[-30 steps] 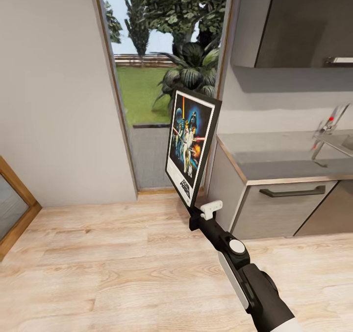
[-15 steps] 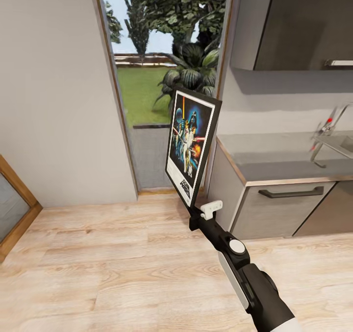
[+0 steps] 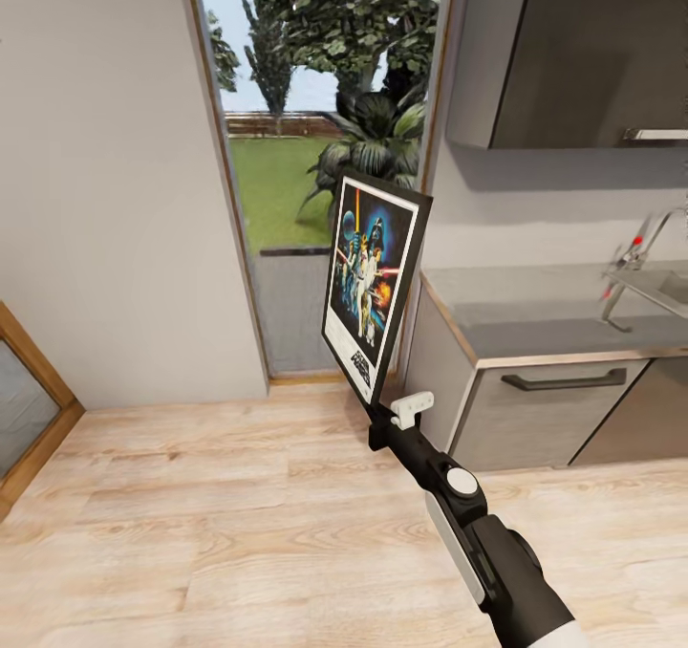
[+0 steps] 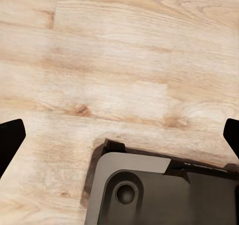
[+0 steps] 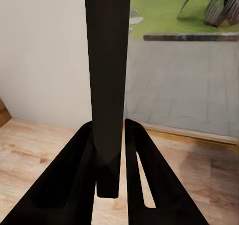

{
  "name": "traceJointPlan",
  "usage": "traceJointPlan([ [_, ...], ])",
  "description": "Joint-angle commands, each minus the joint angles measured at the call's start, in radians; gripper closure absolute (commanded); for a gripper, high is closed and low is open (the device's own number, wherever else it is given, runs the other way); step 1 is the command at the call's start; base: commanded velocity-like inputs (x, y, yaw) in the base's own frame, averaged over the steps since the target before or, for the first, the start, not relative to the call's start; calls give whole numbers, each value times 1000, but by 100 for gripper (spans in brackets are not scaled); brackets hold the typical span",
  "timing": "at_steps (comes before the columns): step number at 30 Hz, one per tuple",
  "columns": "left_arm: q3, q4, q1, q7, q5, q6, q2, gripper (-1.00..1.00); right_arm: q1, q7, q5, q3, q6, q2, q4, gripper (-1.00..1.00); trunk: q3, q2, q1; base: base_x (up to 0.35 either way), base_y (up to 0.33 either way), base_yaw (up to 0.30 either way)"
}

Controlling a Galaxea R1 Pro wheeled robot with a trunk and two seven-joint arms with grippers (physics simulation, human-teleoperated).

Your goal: Pick up the poster from the kitchen countertop and hang it on one of the wall nails in the kitchen.

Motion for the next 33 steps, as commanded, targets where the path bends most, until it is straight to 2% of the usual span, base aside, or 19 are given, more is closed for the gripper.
traceJointPlan([
  [1,3,-3,1,-5,10,8,0,-100,0,3,-12,0,6,0,-1,100,3,6,-3,0,0,0],
  [12,3,-3,1,-5,10,8,0,-100,8,3,-12,-1,5,0,-1,100,56,83,-46,0,0,0],
  [33,3,-4,1,-5,10,6,0,-100,9,3,-12,-1,5,0,-8,100,90,83,-46,0,0,0],
])
